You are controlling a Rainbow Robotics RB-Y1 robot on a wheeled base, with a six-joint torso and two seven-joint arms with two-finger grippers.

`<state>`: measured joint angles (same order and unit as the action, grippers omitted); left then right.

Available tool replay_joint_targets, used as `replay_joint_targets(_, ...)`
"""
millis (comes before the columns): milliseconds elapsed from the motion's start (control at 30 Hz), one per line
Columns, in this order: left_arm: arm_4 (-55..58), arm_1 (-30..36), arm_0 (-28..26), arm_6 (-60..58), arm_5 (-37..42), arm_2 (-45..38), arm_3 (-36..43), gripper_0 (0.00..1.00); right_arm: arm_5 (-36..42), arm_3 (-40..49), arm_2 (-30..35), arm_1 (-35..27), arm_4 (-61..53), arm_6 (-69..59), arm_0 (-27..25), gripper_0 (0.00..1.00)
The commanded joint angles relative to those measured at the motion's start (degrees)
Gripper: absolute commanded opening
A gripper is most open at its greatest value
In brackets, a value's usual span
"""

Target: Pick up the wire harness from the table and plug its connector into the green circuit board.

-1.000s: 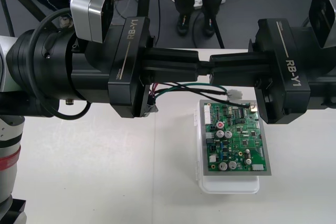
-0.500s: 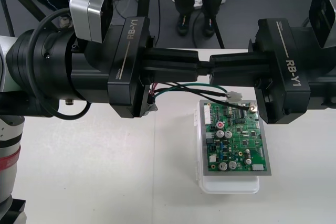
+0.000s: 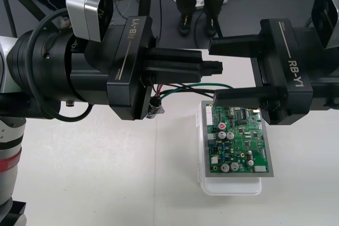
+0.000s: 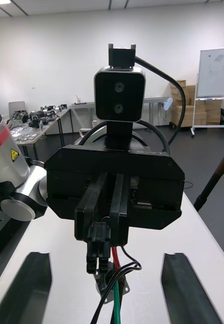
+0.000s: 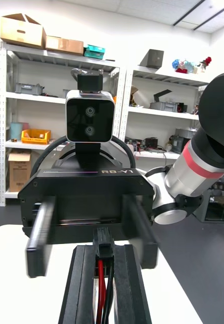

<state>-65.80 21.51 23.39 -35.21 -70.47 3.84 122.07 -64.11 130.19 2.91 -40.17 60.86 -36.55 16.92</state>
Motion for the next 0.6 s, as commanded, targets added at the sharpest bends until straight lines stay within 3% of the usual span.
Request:
replay_joint_targets(33,1.20,1.87,-0.36,2.07,3.23,0.99,2.04,0.00,-0.13,0.33,0.69,0.71,0.14,2.01,-0.40,1.00)
replay_joint_targets(400,1.29,4.25,-0.63,1.99,3.23,0.99,1.95,0.00,-2.42,-1.96,1.48,-0.17,-0.12,2.10,-1.36,1.00)
replay_joint_targets(600,1.03,7.06,-1.95,1.99,3.23,0.99,1.86,0.00,-3.56,-2.31,2.62,-4.74,-1.00,0.96,-4.26,1.00)
